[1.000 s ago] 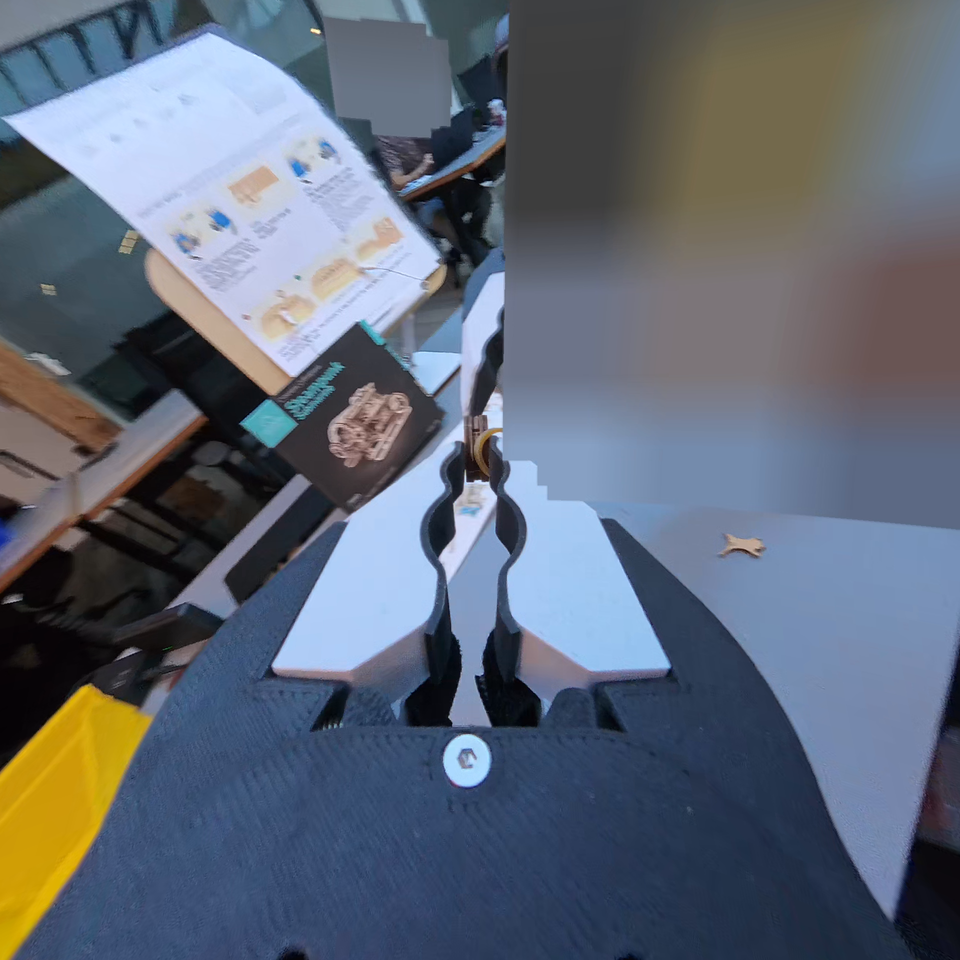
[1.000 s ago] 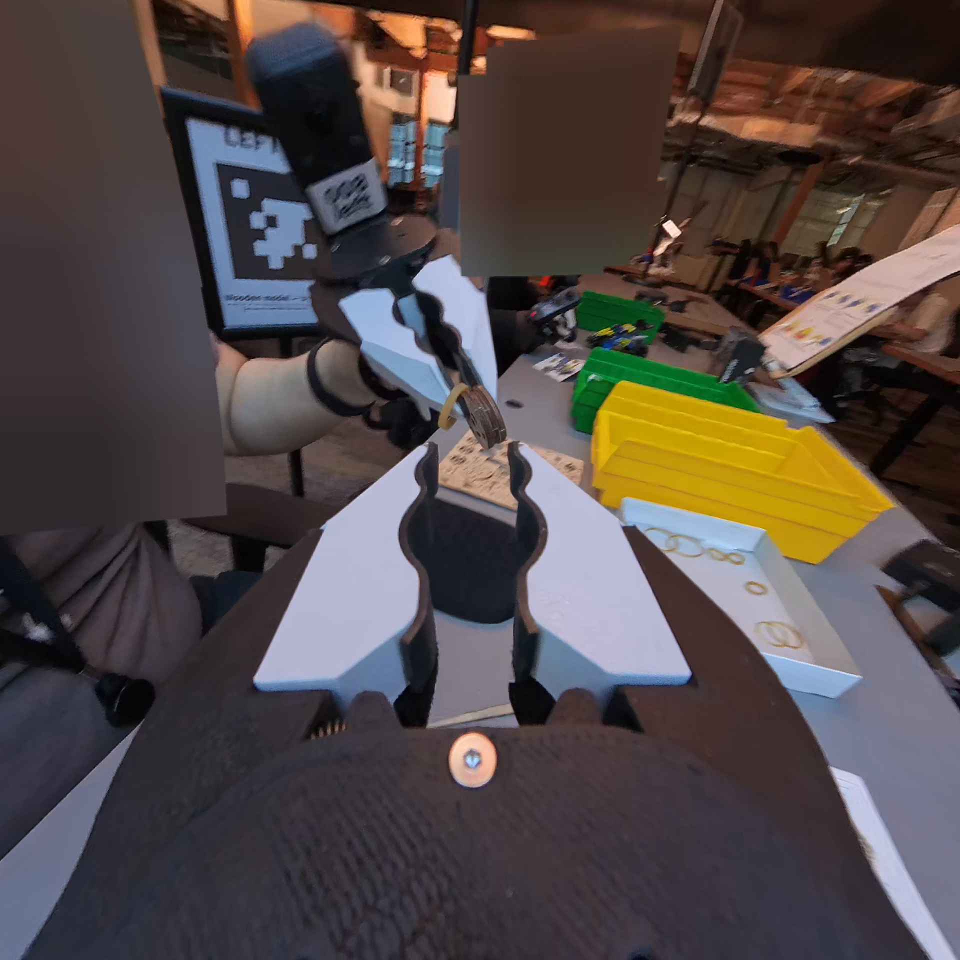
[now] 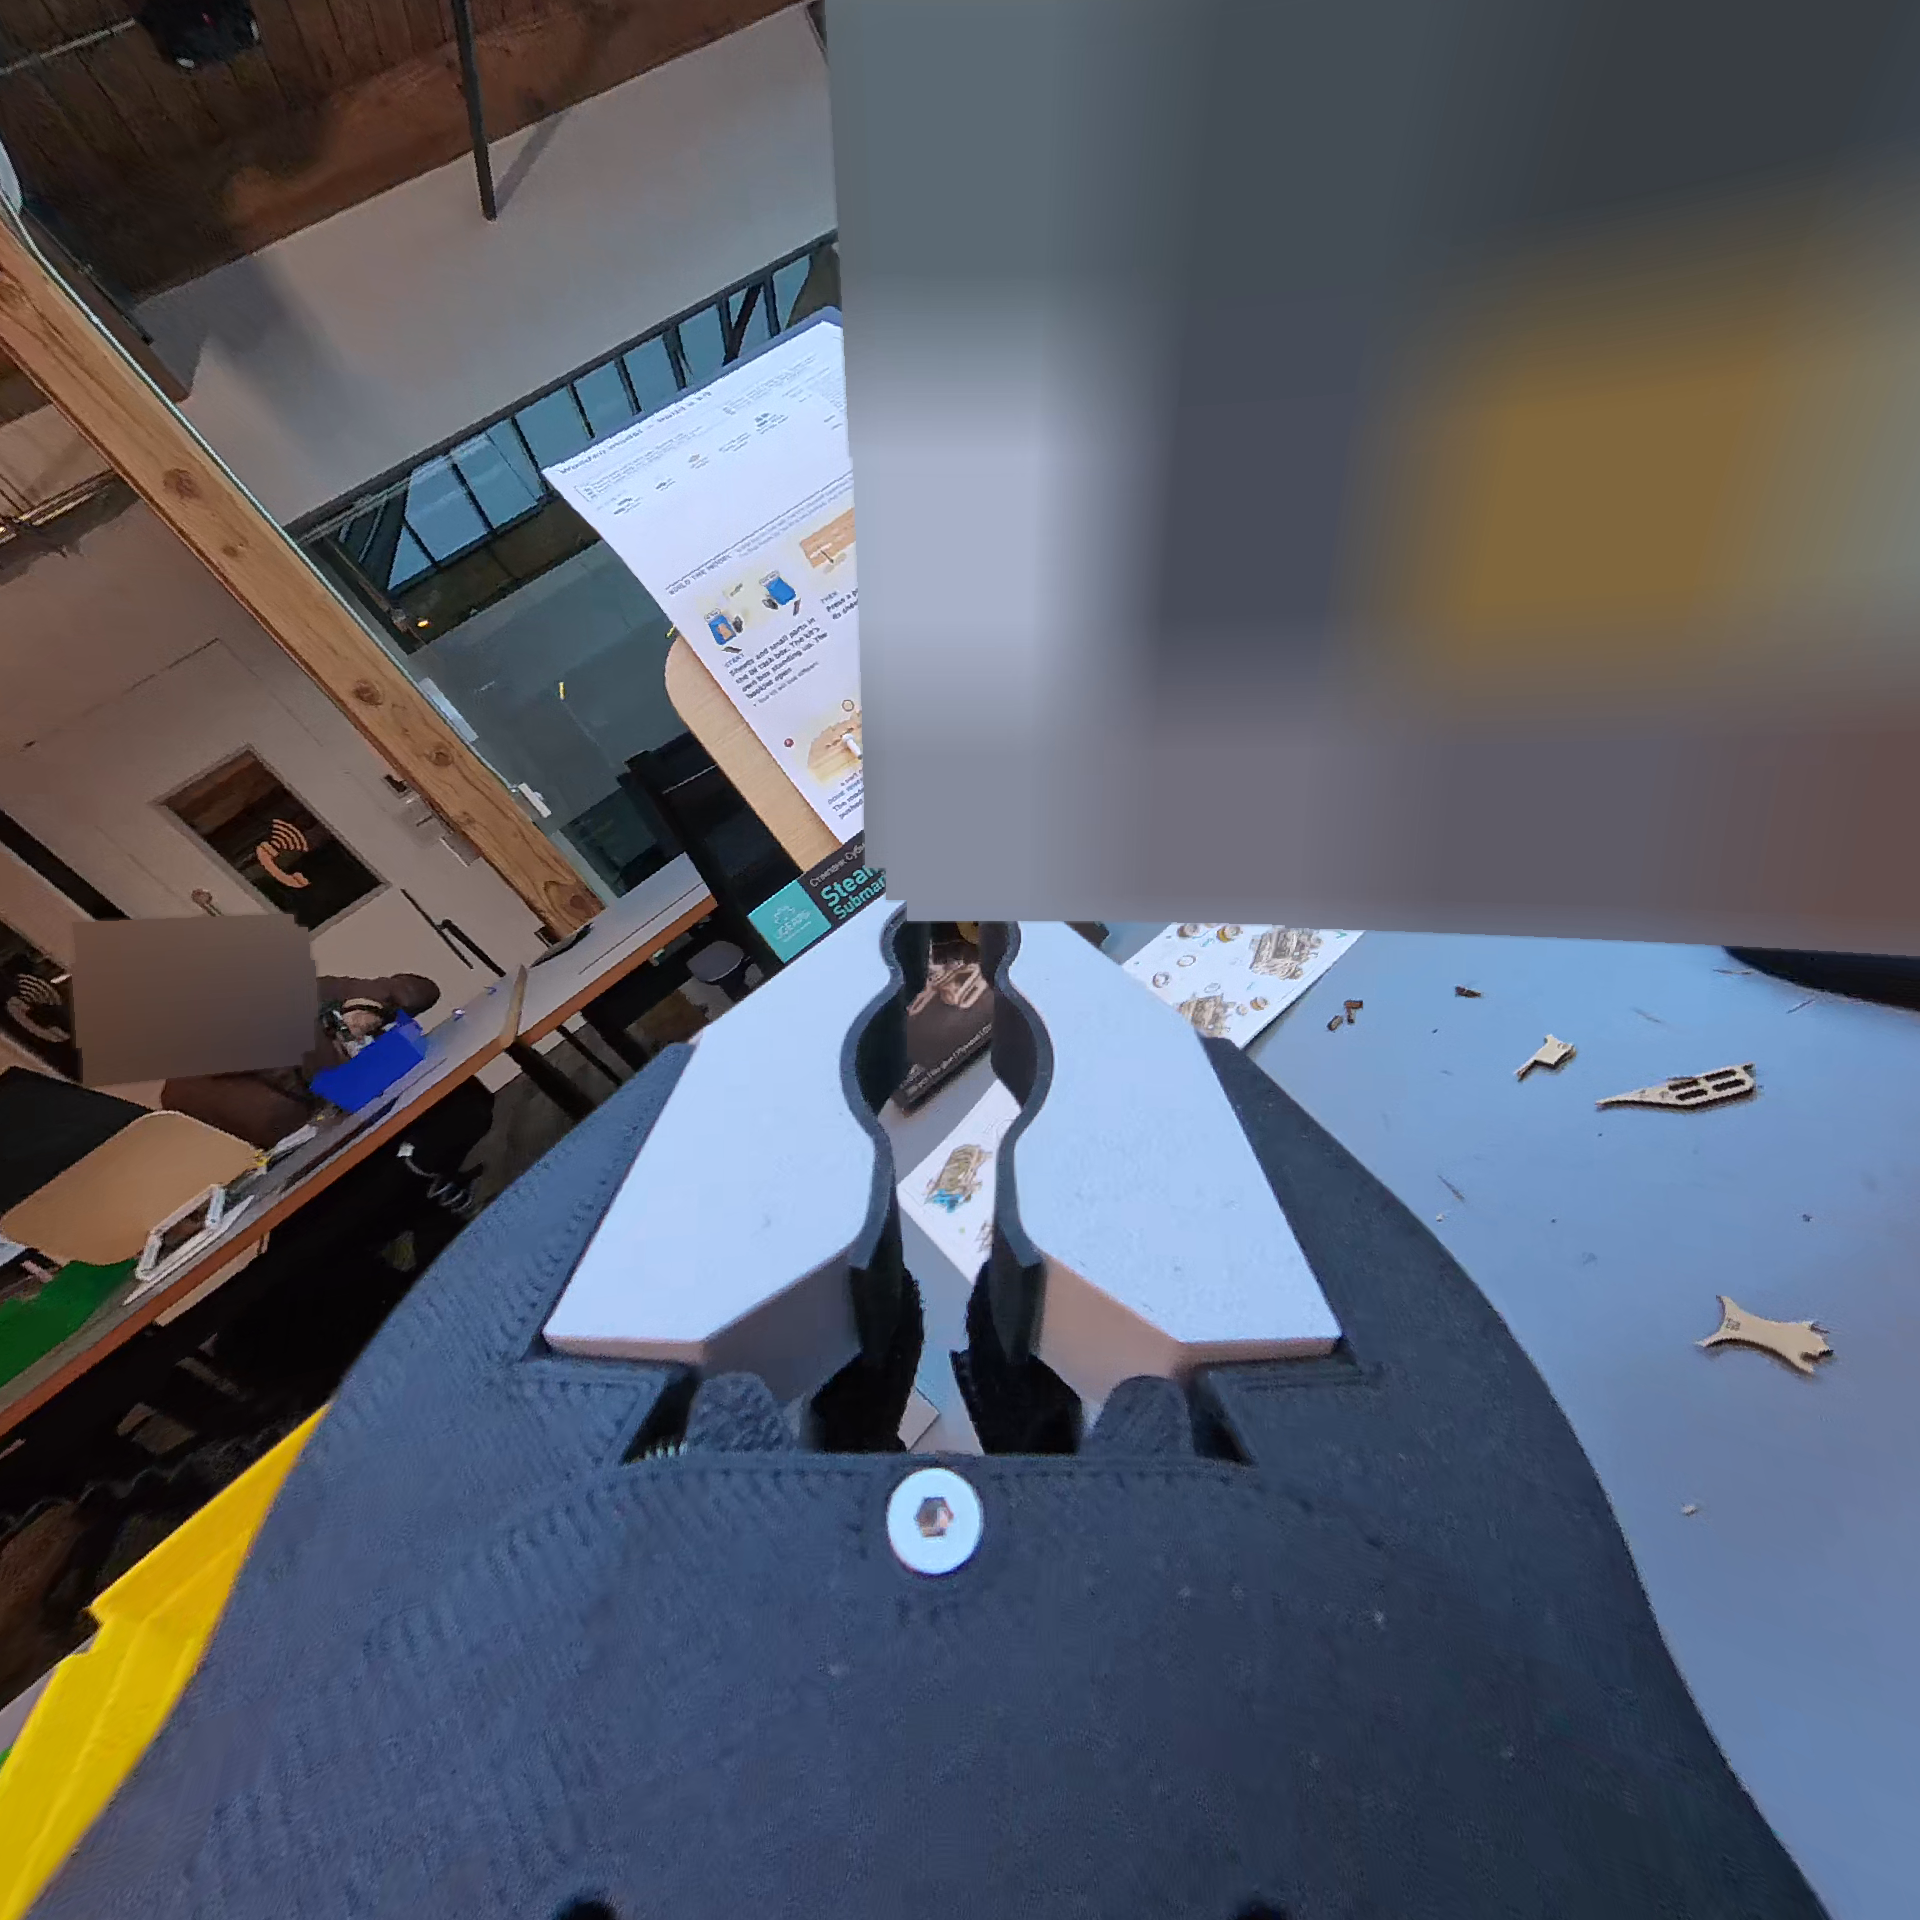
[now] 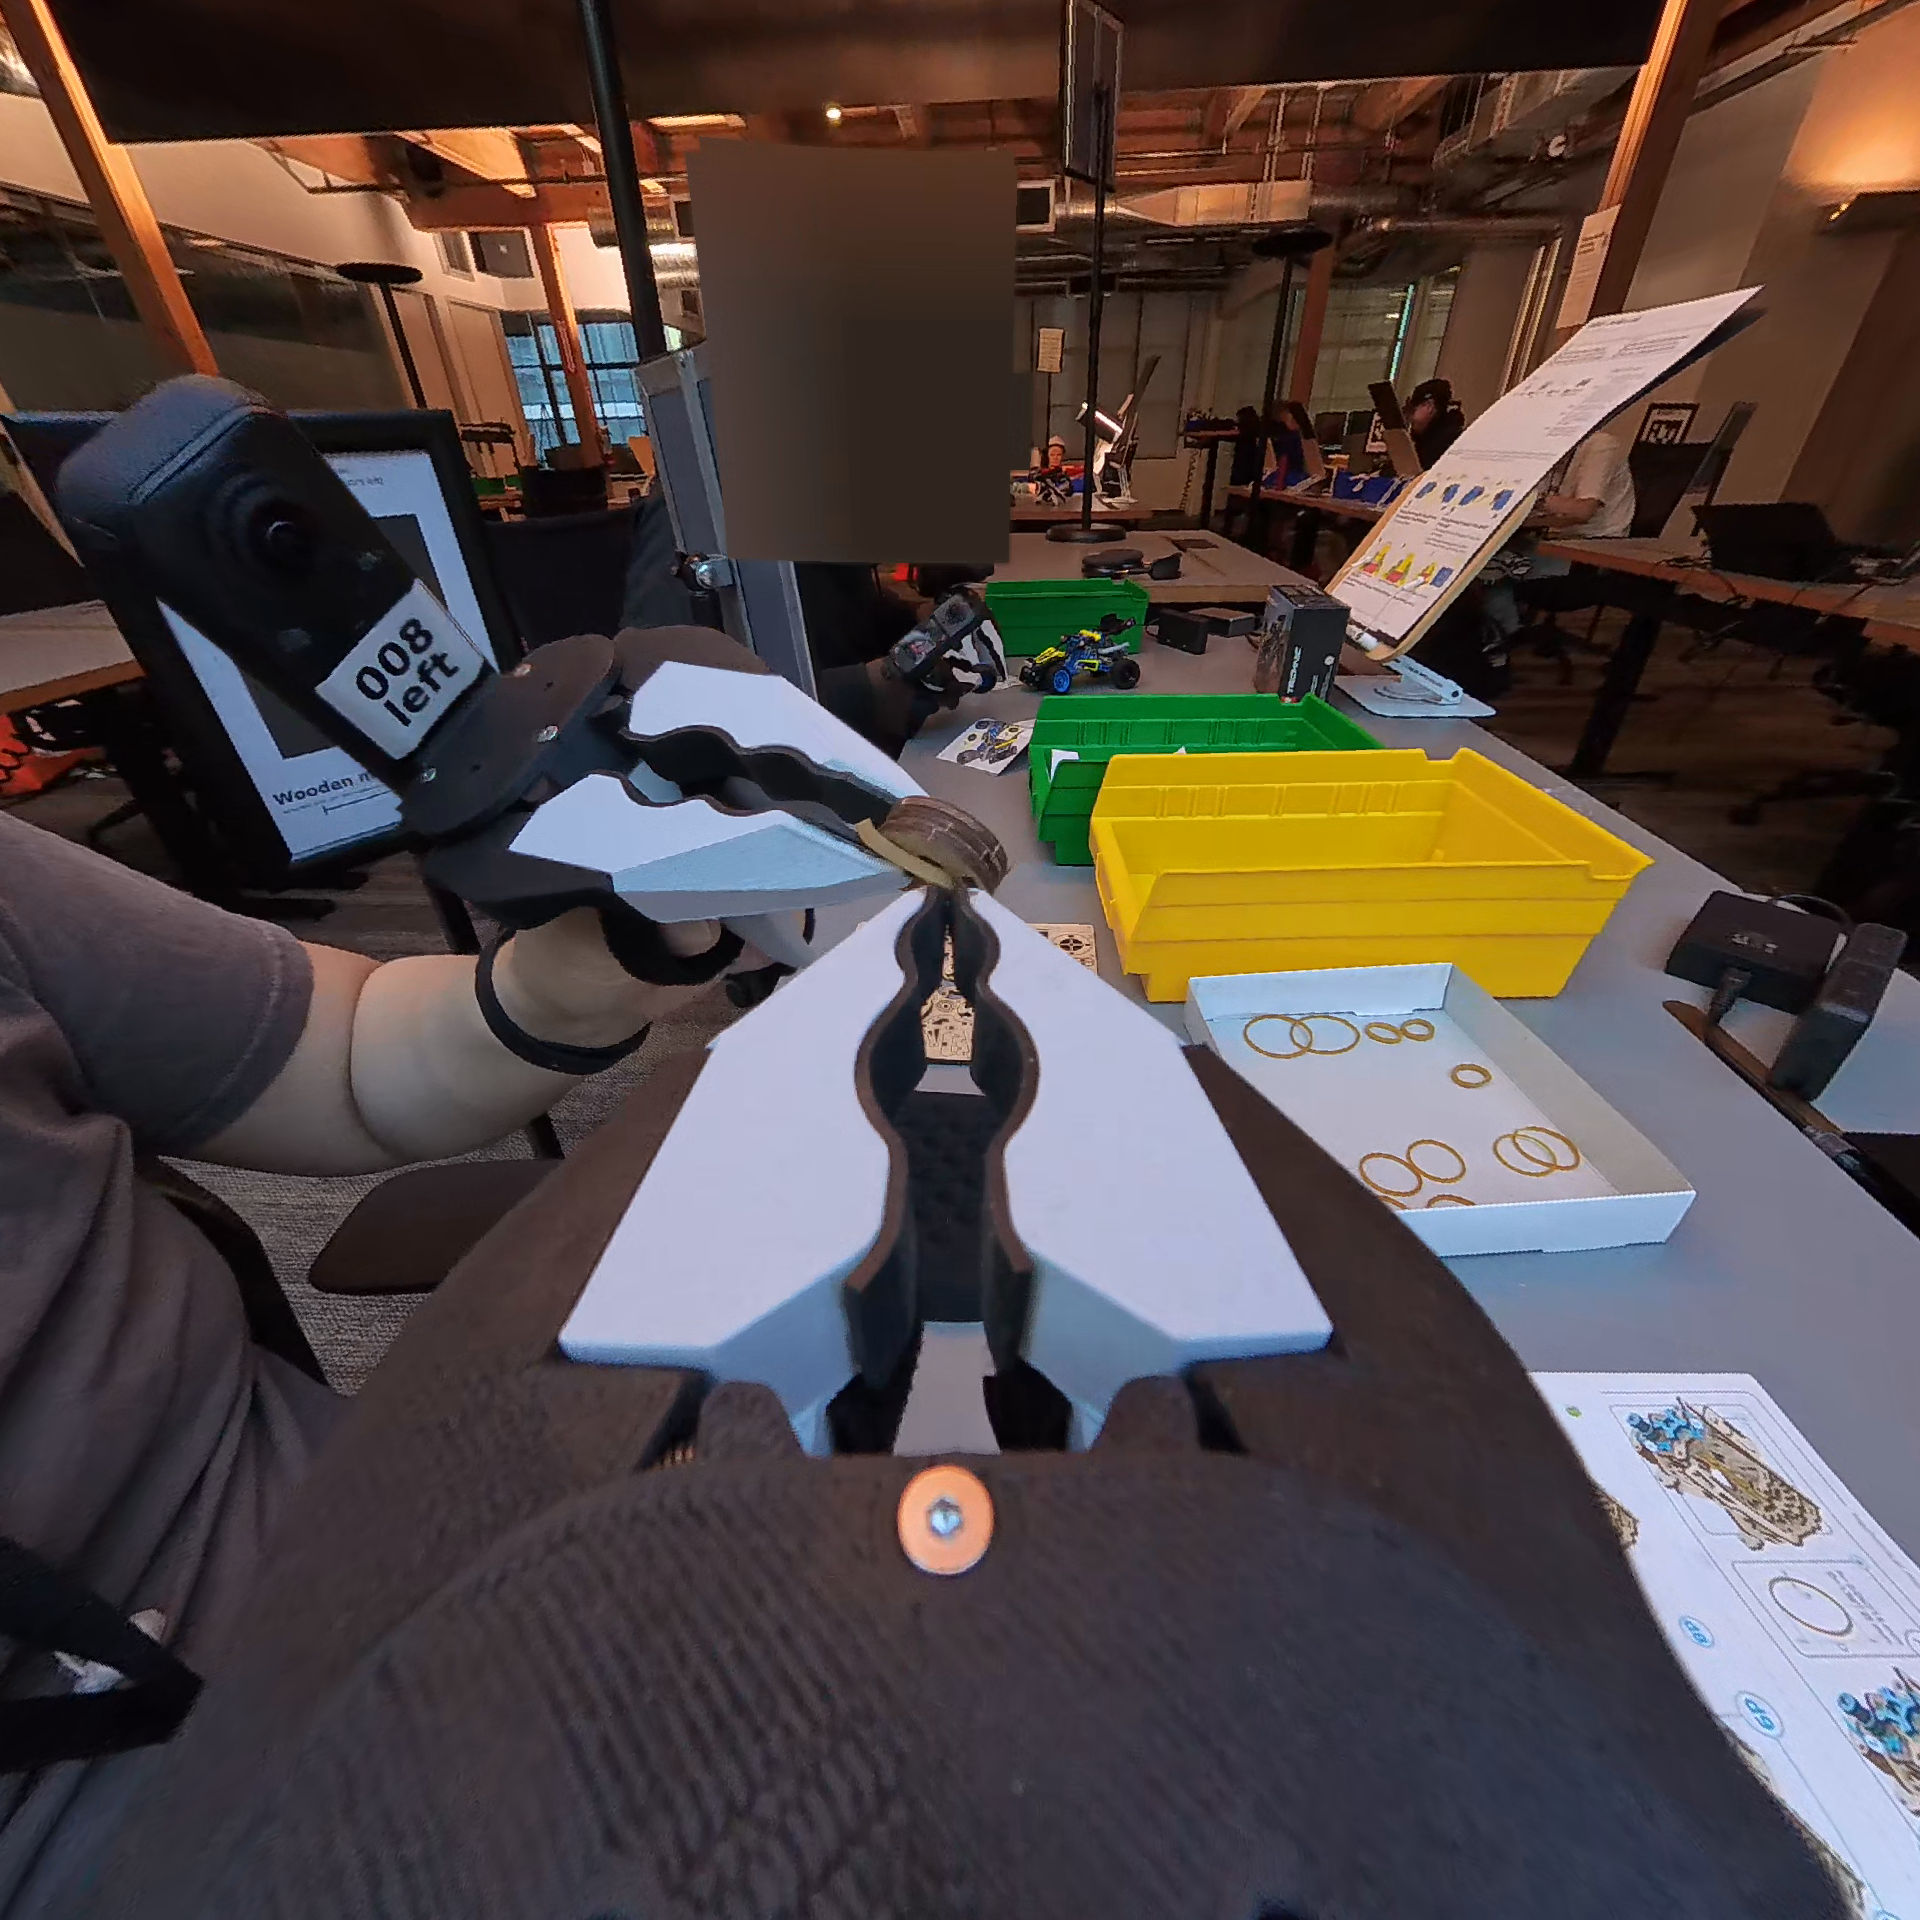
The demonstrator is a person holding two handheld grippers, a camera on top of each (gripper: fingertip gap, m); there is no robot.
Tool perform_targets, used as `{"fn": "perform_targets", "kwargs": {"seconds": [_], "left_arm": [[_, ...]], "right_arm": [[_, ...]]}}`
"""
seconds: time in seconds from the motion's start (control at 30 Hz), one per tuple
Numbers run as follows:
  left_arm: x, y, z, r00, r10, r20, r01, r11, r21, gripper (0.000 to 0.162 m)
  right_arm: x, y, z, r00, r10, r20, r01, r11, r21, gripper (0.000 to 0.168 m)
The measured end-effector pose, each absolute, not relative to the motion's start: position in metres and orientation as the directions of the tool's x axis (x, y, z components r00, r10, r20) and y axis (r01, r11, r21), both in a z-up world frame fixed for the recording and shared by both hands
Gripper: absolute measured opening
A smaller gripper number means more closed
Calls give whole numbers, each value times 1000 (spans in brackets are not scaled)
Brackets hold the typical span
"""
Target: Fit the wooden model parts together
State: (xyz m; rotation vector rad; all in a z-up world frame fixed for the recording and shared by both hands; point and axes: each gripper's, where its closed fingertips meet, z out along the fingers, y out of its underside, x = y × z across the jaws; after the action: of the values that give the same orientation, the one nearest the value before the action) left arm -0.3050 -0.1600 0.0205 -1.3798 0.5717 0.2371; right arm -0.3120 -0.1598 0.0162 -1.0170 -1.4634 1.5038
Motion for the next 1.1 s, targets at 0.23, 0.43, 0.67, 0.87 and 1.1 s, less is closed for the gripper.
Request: {"fn": "perform_targets", "kwargs": {"seconds": [0.23, 0.43, 0.67, 0.87, 1.1], "left_arm": [[-307, -159, 20, 844, -138, -519, -489, 199, -849, 7], [-307, -157, 18, 821, -93, -564, -542, 188, -819, 6], [-309, -153, 19, 788, -4, -616, -607, 166, -777, 7], [-311, -148, 3, 775, 3, -632, -627, 123, -769, 6], [-321, -149, 11, 833, -4, -553, -548, 130, -826, 7]], "right_arm": [[-310, -158, 22, -319, 947, 23, -22, 17, -1000, 0], [-310, -152, 23, -269, 963, 27, -29, 20, -999, 0], [-310, -144, 29, -155, 986, 57, -62, 48, -997, 0], [-293, -121, 56, -84, 996, 31, -182, 15, -983, 0], [-304, -154, 29, -294, 951, 94, -10, 96, -995, 21]]}}
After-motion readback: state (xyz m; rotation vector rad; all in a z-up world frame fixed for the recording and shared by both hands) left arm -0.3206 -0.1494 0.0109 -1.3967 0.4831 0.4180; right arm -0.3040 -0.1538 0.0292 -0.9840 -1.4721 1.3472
